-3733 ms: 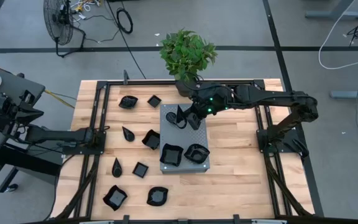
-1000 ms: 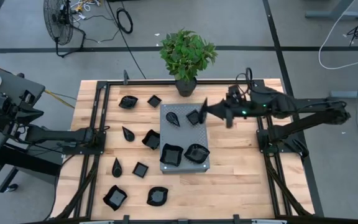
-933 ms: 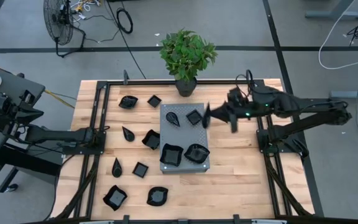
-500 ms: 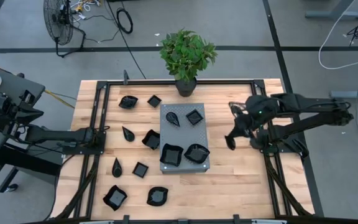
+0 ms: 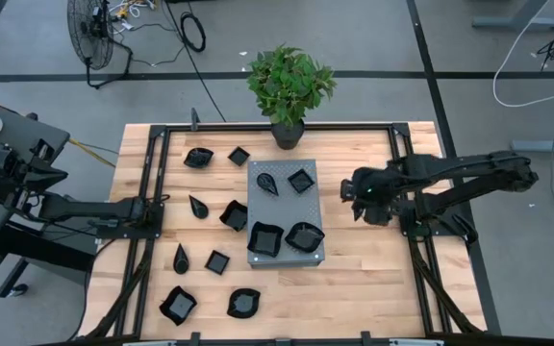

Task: Pick & Place Mini shaped plates
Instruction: Stack the black bowl on top of the black bowl on the shelf

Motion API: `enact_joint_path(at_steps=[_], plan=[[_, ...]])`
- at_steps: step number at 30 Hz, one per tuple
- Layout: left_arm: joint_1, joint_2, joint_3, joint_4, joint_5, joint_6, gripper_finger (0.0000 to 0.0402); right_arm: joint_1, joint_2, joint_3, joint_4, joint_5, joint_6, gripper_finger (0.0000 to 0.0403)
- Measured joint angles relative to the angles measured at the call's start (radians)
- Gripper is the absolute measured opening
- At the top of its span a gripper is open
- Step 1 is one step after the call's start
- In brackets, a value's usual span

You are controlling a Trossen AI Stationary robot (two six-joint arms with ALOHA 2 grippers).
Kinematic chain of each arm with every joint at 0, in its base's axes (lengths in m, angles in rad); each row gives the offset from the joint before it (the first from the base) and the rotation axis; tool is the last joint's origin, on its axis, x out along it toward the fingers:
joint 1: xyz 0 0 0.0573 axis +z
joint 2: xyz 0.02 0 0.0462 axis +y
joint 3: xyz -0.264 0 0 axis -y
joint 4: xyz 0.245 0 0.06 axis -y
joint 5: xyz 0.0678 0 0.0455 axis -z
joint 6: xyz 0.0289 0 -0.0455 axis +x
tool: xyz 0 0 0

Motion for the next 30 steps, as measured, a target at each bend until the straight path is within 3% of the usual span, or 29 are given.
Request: enact_joint_path(at_steps=[6, 15, 23, 30], plan=[[0.0, 0.0, 0.0, 0.0, 0.0, 0.0, 0.0023, 0.027, 0.064, -0.155, 0.094, 0.243, -0.23, 0.0], [0.0, 0.0, 0.0, 0.0, 0.0, 0.0, 0.0023, 0.076, 0.147, -0.315, 0.361, 0.332, -0.474, 0.0], [0.0, 0.0, 0.0, 0.0, 0.0, 0.0, 0.0023, 0.082, 0.255, -0.32, 0.573, 0.292, -0.471, 0.0], [0.0, 0.0, 0.0, 0.0, 0.0, 0.0, 0.0023, 0.082, 0.309, -0.32, 0.576, 0.243, -0.434, 0.0]])
